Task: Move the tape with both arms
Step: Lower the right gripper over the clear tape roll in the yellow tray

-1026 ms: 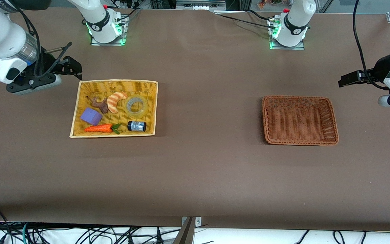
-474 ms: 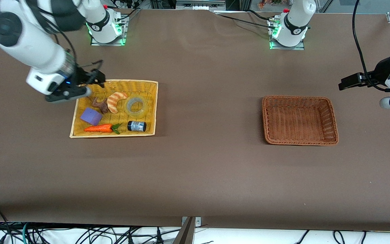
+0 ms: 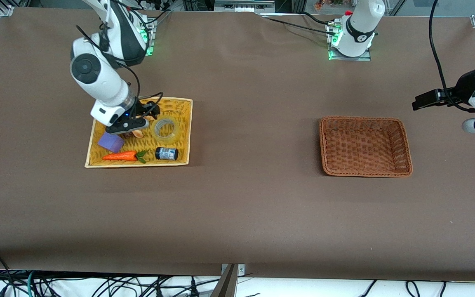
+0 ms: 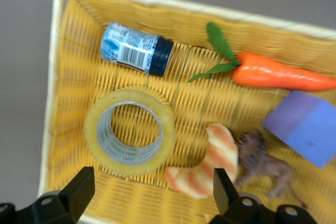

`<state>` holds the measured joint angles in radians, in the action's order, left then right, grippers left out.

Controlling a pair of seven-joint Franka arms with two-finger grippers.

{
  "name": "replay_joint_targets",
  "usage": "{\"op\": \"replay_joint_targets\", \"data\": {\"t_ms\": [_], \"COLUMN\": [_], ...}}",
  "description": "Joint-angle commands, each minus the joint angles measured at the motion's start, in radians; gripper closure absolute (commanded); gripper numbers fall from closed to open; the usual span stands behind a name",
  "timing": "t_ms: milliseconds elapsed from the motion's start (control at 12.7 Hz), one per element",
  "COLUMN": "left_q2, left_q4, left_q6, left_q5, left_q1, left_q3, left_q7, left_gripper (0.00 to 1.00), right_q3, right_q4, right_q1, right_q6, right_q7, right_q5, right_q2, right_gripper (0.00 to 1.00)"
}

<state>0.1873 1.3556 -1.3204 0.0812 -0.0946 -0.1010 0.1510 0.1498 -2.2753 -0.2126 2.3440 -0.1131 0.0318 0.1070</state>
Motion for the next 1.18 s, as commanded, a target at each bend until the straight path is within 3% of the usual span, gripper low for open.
{"op": "replay_joint_targets", "data": {"t_ms": [0, 316, 395, 474, 632, 711, 1105], "left_q2": [0.004, 0.004, 0.004, 0.004, 0.004, 0.003, 0.003], "left_q4": [-0.012, -0.009, -0.009, -0.009, -0.009, -0.009, -0.013], "left_q6": [-0.003, -0.002, -0.002, -0.002, 0.000, 0.010, 0.018], "left_q5": [0.015, 0.015, 0.015, 0.015, 0.015, 0.015, 0.012], "left_q1": [0.003, 0.001, -0.001, -0.002, -0.002, -0.005, -0.014], "left_q3": [0.000, 0.000, 0.000, 0.000, 0.000, 0.001, 0.007], "left_q7": [-0.019, -0.019, -0.018, -0.019, -0.019, -0.005, -0.018], "left_gripper": [0.00, 0.00, 0.00, 0.00, 0.00, 0.00, 0.00], "right_q3": [0.011, 0.011, 0.011, 0.011, 0.011, 0.011, 0.023], "right_q4": [-0.056, -0.066, -0.066, -0.066, -0.064, -0.053, 0.112], "right_q1": [0.007, 0.007, 0.007, 0.007, 0.007, 0.007, 0.007], "right_q6": [0.136, 0.285, 0.300, 0.299, 0.287, 0.264, 0.004], "right_q7": [-0.010, -0.010, -0.010, -0.010, -0.008, -0.007, -0.002], "right_q5": [0.004, -0.003, -0.003, -0.003, -0.003, -0.001, 0.005], "right_q2": [0.068, 0.189, 0.207, 0.210, 0.204, 0.195, 0.135], "right_gripper": [0.00, 0.02, 0.13, 0.32, 0.82, 1.00, 1.00]}}
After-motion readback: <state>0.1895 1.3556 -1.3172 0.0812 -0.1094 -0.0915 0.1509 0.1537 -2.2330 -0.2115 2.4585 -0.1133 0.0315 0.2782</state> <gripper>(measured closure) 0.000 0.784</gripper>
